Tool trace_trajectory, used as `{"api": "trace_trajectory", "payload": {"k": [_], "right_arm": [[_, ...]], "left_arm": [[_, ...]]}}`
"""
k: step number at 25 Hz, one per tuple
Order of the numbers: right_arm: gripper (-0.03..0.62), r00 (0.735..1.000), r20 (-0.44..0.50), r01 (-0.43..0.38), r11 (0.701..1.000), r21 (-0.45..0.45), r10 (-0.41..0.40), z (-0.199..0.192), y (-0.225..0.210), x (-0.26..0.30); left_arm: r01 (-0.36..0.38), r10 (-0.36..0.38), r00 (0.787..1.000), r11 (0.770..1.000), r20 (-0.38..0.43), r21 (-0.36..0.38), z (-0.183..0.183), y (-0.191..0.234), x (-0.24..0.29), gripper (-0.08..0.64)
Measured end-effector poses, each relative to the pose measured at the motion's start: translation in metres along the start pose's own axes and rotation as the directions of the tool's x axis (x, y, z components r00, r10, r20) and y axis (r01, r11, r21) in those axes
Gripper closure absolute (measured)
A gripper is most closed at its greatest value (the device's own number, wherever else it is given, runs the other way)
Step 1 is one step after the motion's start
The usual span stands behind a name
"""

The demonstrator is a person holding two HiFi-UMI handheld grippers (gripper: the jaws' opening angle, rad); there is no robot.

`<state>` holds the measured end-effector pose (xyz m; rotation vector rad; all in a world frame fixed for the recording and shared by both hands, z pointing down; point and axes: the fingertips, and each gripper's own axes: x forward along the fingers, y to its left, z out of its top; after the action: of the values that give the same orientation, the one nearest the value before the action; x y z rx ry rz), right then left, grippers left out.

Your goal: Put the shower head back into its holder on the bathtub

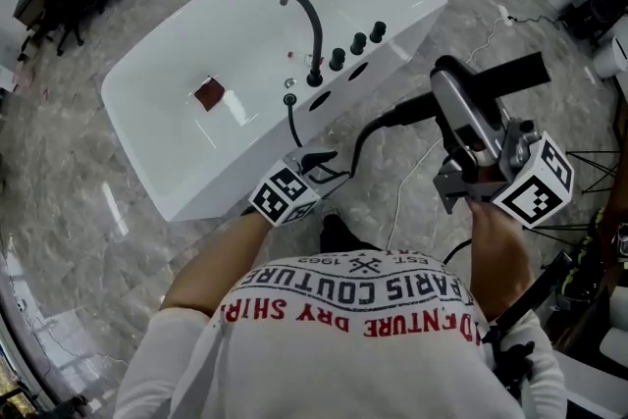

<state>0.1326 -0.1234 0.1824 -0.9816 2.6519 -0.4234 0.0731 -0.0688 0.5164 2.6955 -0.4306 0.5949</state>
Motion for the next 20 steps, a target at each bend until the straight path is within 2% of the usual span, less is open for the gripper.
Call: {"api": "trace_trajectory", "payload": {"k": [3, 6, 9, 14, 18, 19, 20], "right_arm": [[0.486, 1.000, -0.027, -0.002, 0.999, -0.050, 0.001, 0.004, 0.006, 0.003], [0.486, 0.999, -0.029, -0.018, 0.999, -0.037, 0.017, 0.012, 0.011, 0.000], [0.486, 0.999, -0.024, -0.041, 0.999, -0.028, 0.041, 0.022, 0.018, -0.010], [0.486, 0.999, -0.024, -0.045, 0.998, -0.046, 0.044, 0.032, 0.025, -0.013], [0.488, 0.998, 0.008, -0.064, 0.998, -0.010, 0.064, 0.039, 0.029, -0.016], [0.488, 0.998, 0.013, -0.062, 0.998, -0.010, 0.062, 0.041, 0.029, -0.018], [0.486, 0.998, 0.015, -0.057, 0.998, -0.015, 0.057, 0.043, 0.030, -0.019]], "left_arm": [[0.044, -0.043, 0.997, 0.999, -0.063, 0.009, -0.022, -0.001, 0.029, 0.357], [0.057, -0.052, 0.990, 0.998, -0.128, 0.036, -0.040, -0.002, 0.058, 0.346], [0.025, -0.020, 0.990, 0.999, -0.142, 0.031, -0.046, 0.000, 0.084, 0.334], [0.027, -0.021, 0.983, 0.999, -0.181, 0.032, -0.055, 0.005, 0.105, 0.336], [0.034, -0.029, 0.977, 0.999, -0.213, 0.020, -0.066, 0.005, 0.112, 0.342], [0.028, -0.022, 0.976, 0.999, -0.218, 0.025, -0.067, 0.006, 0.112, 0.366], [0.016, -0.009, 0.975, 0.999, -0.220, 0.029, -0.069, 0.007, 0.112, 0.459]]}}
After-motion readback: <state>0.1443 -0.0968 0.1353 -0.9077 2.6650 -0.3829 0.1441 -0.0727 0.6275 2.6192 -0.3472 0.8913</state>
